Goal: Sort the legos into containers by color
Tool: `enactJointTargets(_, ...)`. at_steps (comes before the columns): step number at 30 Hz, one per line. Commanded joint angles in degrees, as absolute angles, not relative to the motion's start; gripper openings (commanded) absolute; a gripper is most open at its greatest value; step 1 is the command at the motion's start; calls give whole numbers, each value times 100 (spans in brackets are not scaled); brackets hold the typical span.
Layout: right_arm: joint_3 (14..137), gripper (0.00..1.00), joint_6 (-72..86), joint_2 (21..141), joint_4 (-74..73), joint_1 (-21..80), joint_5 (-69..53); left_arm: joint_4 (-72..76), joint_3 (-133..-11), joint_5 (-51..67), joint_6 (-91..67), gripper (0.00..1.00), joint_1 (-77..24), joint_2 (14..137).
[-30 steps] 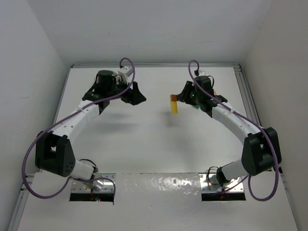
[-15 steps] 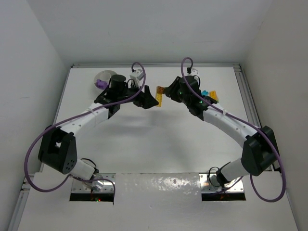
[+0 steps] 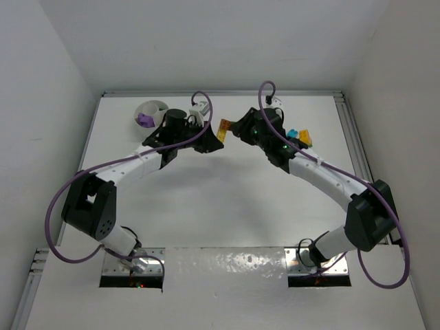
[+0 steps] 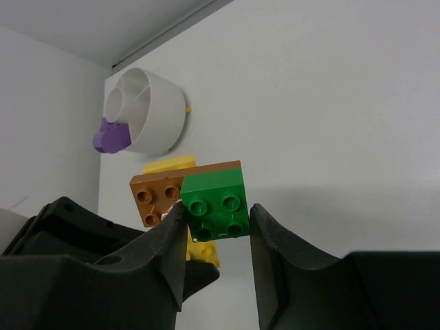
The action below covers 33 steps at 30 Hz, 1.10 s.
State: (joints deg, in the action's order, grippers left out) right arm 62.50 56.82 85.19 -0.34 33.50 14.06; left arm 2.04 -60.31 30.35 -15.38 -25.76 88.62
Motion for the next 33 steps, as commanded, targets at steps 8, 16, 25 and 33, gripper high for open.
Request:
enactJointTargets(8, 6310, 0, 4994, 8385, 310, 3419, 1063, 72, -6389, 2874, -1460, 0, -2646, 8789)
enactJointTargets(16, 5906, 0, 4158, 7708, 124, 3340, 2073, -922, -6539, 2207, -783, 0, -2374, 8798)
enactJointTargets(25, 5819, 0, 3199, 7462, -343, 3322, 2198, -3288, -9070, 2020, 237, 0, -338, 10001)
enactJointTargets(33, 5906, 0, 3103, 7637, -474, 3322, 1890, -3485, -9824, 1840, 3750, 0, 104, 10167)
